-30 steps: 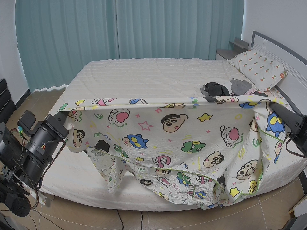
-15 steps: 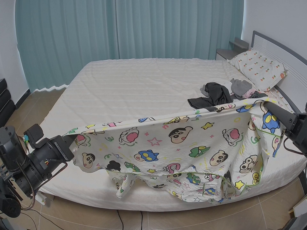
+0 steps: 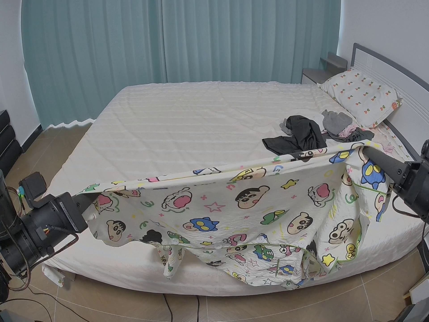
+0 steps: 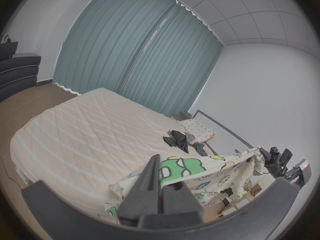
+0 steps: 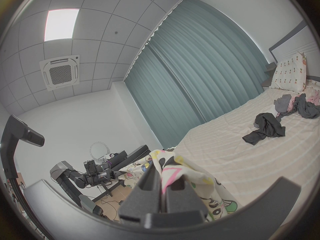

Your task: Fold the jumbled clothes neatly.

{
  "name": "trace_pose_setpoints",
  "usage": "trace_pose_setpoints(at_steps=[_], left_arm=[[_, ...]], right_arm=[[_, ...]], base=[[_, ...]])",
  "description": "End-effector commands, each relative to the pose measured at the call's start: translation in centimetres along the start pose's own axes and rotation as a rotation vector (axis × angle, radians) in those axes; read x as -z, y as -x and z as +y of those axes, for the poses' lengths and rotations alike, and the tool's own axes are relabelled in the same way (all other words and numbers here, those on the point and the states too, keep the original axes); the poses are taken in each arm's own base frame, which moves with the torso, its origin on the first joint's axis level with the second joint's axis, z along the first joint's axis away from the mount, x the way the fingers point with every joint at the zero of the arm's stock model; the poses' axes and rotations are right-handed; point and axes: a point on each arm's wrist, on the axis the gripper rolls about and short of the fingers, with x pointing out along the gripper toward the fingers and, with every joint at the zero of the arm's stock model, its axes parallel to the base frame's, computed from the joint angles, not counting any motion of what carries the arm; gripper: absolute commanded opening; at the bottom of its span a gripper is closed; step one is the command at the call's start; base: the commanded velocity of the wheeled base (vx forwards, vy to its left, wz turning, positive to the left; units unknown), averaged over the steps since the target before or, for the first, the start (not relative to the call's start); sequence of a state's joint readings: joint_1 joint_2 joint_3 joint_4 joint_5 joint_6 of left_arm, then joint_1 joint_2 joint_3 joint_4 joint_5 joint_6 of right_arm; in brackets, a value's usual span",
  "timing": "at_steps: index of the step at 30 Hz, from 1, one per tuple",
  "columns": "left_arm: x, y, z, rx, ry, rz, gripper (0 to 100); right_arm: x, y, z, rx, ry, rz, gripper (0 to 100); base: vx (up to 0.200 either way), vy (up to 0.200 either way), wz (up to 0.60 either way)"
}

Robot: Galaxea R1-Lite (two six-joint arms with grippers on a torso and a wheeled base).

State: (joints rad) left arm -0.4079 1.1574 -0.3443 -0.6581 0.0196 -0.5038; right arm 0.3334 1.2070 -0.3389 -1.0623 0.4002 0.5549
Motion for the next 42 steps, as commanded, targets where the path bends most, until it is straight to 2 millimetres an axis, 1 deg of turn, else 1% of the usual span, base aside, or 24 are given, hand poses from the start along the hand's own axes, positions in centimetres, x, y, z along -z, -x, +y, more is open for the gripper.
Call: trace_pose_setpoints(at_steps=[1, 2, 8, 11, 12, 14, 15, 20, 28, 31, 33, 34, 35, 42], left_arm=[[-0.9, 1.6, -1.0, 0.072, 0.002, -0.017, 0], [-0.9, 1.6, -1.0, 0.072, 0.002, -0.017, 0], [-1.2, 3.1, -2.2, 0.124, 0.047, 0.071, 0], [-1.5, 3.5, -2.4, 0.14, 0.064, 0.086, 0], [-1.7, 4.1, -2.6, 0.181, 0.088, 0.102, 0], [-1.8, 4.2, -2.7, 0.188, 0.092, 0.105, 0], [-2.1, 4.9, -3.1, 0.246, 0.133, 0.137, 0], [-2.6, 5.7, -3.7, 0.31, 0.217, 0.2, 0], [-2.5, 5.0, -3.4, 0.266, 0.222, 0.209, 0], [-2.5, 3.8, -2.9, 0.205, 0.227, 0.207, 0], [-2.5, 3.8, -2.9, 0.202, 0.227, 0.209, 0], [-2.4, 2.7, -2.5, 0.16, 0.235, 0.208, 0], [-2.3, 2.3, -2.4, 0.155, 0.236, 0.207, 0], [-2.3, 1.3, -2.1, 0.15, 0.239, 0.183, 0]], right_arm=[[0.1, -0.2, -0.5, 0.02, -0.003, 0.008, 0], [0.1, -0.2, -0.5, 0.02, -0.003, 0.008, 0], [0.1, -0.4, -0.8, 0.035, -0.003, 0.008, 0], [0.1, -0.4, -0.8, 0.035, -0.003, 0.008, 0], [0.1, -0.4, -0.8, 0.036, -0.003, 0.009, 0], [0.1, -0.4, -0.8, 0.036, -0.003, 0.009, 0], [0.1, -0.5, -0.9, 0.041, -0.005, 0.011, 0], [0.2, -0.6, -1.0, 0.045, -0.006, 0.012, 0], [0.1, -0.5, -1.0, 0.044, -0.005, 0.01, 0], [0.1, -0.5, -0.9, 0.039, -0.001, 0.006, 0], [0.1, -0.5, -0.9, 0.039, -0.003, 0.006, 0], [0.0, -0.4, -0.8, 0.036, 0.001, 0.001, 0], [0.0, -0.4, -0.8, 0.037, 0.002, -0.001, 0], [0.1, -0.6, -1.0, 0.04, -0.002, 0.007, 0]], base=[[0.0, 0.0, 0.0], [0.0, 0.0, 0.0], [0.0, 0.0, 0.0], [0.0, 0.0, 0.0], [0.0, 0.0, 0.0], [0.0, 0.0, 0.0], [0.0, 0.0, 0.0], [0.0, 0.0, 0.0], [0.0, 0.0, 0.0], [0.0, 0.0, 0.0], [0.0, 0.0, 0.0], [0.0, 0.0, 0.0], [0.0, 0.0, 0.0], [0.0, 0.0, 0.0]])
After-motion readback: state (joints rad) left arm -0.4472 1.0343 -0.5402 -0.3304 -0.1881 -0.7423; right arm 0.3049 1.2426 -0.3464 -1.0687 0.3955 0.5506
